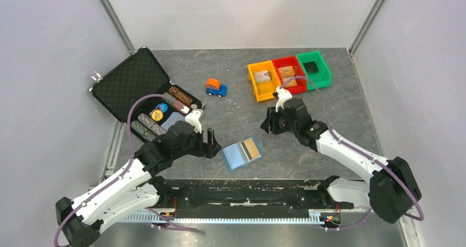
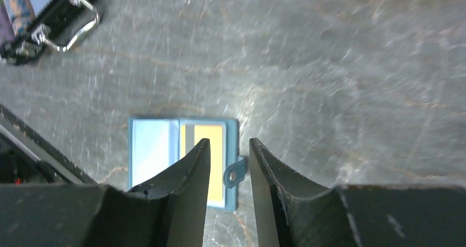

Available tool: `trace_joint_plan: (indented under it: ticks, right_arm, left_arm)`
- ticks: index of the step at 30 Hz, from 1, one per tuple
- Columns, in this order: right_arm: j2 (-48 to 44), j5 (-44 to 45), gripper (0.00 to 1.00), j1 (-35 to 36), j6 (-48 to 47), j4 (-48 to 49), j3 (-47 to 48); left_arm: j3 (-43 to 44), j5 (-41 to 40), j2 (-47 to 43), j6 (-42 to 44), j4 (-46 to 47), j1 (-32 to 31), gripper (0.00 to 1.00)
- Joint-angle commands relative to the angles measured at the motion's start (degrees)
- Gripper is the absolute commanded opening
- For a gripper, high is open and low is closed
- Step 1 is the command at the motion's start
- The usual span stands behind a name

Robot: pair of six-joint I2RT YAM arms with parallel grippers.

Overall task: Take the credit cards out of the card holder
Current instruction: Remove the credit card from the card holder.

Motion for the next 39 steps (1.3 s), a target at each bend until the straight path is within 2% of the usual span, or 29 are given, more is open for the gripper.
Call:
trace_joint_plan:
  ticks: [1, 5, 11, 17, 29, 32, 39]
  right_arm:
    - [-3.78, 4.2, 0.35, 6.03, 2.98, 7.45, -6.52]
    - [-3.06, 5.5, 0.37, 11.4, 2.67, 9.28, -8.82]
    - [0.84, 7.07, 0.4, 15.82, 2.26, 11.37, -9.22]
    - [4.7, 9.79, 0.43, 16.55, 1.37, 11.39, -8.57]
    - [10.38, 7.71, 0.48, 16.5, -1.05, 12.57, -10.33]
    - [10.63, 5.78, 0.46, 16.8, -1.8, 12.47, -11.49]
    - [11.48, 4.91, 0.29, 20.32, -4.78, 10.73, -12.75]
  left_arm:
    - [-6.53, 9.71, 1.38, -10.58, 11.68, 0.17, 0.87]
    - [-11.31, 11.9, 3.94, -13.96, 17.64, 0.14, 0.85]
    - [-15.3, 11.43, 4.81, -16.9, 23.96, 0.13, 0.84]
    - [-17.67, 10.72, 4.89, -18.18, 27.06, 0.13, 0.83]
    - [-19.8, 9.25, 1.3, -19.03, 26.76, 0.13, 0.78]
    - [-19.64, 8.25, 0.8, -18.55, 25.59, 0.13, 0.77]
    - [-19.01, 7.46, 1.89, -18.14, 24.38, 0.13, 0.72]
